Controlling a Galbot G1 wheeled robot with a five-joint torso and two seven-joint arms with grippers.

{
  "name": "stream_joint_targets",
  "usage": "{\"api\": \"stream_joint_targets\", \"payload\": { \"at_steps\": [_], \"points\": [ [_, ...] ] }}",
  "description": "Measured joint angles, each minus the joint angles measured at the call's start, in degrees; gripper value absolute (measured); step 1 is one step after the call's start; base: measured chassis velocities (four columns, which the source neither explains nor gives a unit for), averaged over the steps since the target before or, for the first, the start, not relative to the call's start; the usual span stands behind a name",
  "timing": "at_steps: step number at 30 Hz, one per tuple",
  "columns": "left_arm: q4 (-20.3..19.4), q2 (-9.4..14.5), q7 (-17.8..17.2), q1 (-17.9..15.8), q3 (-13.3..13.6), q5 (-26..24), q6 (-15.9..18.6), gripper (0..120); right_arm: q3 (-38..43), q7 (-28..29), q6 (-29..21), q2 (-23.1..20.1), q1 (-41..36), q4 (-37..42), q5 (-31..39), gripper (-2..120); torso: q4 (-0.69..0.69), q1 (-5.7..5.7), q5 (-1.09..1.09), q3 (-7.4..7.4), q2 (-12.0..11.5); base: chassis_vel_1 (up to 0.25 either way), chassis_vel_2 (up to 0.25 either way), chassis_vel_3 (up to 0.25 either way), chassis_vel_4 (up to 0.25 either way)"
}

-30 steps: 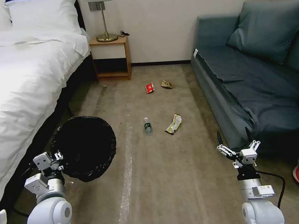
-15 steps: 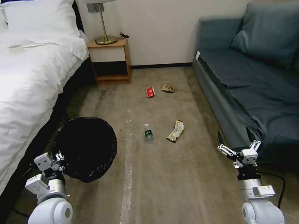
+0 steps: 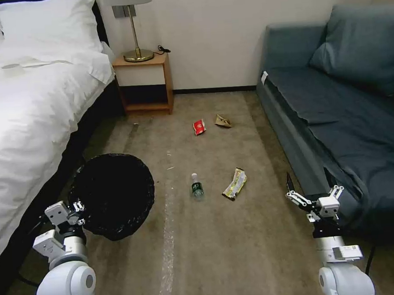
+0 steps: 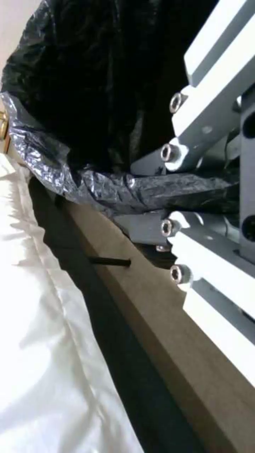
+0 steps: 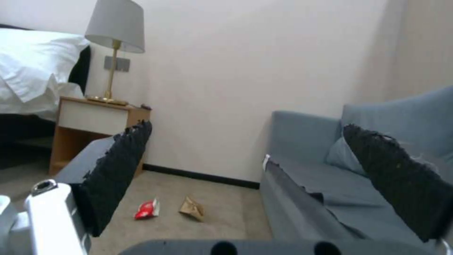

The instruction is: Pick up the trash bin, then pick up the garbage on the floor and place it into the trash bin.

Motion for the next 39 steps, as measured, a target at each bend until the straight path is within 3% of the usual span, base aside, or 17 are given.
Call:
{"api": "stream_joint_targets", "payload": {
  "at_steps": [30,39],
  "points": [
    [-0.4,-0.9,-0.1,0.0,0.6,0.7,-0.1,4,-0.2,-0.1,0.1,-0.2,0.3,-0.4,0.3,100,0.0,0.0,0.0,0.0,0.0,-0.125,0.125,0.125,-0.124],
    [-0.3,-1.0,0.0,-0.1,0.6,0.7,-0.1,4,-0.5,-0.5,2.2,-0.1,0.7,-1.3,-0.1,100,0.0,0.0,0.0,0.0,0.0,-0.127,0.116,0.132,-0.121]
  ]
}}
